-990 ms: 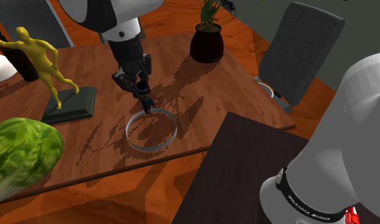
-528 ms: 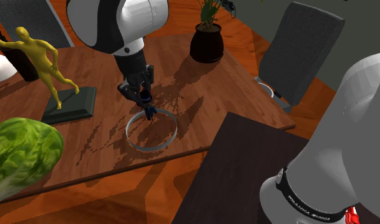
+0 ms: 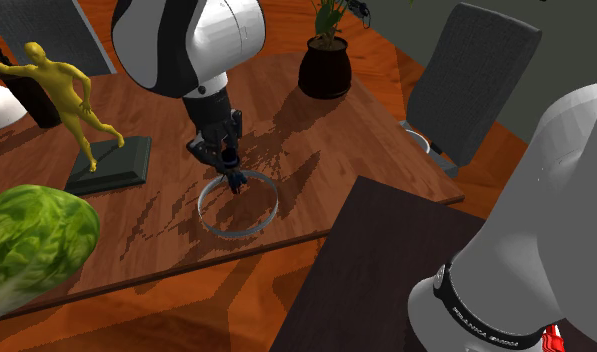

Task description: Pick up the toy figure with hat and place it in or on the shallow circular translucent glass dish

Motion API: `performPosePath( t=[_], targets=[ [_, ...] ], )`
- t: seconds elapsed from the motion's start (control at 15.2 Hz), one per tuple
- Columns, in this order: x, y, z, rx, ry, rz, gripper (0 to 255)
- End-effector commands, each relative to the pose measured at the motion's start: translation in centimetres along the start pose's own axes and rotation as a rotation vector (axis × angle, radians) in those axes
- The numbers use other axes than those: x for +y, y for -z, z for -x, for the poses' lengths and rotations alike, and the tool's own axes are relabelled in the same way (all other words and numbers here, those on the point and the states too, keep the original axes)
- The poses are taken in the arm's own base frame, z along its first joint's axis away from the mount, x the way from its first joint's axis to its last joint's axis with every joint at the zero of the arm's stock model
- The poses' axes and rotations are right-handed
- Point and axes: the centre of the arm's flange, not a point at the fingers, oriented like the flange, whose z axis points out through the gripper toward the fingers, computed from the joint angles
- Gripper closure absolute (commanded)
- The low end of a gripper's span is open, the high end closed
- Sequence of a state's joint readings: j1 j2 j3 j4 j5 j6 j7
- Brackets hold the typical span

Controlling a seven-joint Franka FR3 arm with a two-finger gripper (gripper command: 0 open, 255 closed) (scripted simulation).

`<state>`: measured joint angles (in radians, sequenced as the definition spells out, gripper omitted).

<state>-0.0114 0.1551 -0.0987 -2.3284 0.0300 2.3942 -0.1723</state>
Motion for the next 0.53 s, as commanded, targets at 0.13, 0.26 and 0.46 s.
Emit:
performPosePath(
  t=[0.13, 0.26, 0.46],
  targets=[
    [0.00, -0.01, 0.00, 0.000, 0.000, 0.000, 0],
    [0.00, -0.01, 0.00, 0.000, 0.000, 0.000, 0],
    [0.00, -0.01, 0.00, 0.000, 0.000, 0.000, 0]
  ],
)
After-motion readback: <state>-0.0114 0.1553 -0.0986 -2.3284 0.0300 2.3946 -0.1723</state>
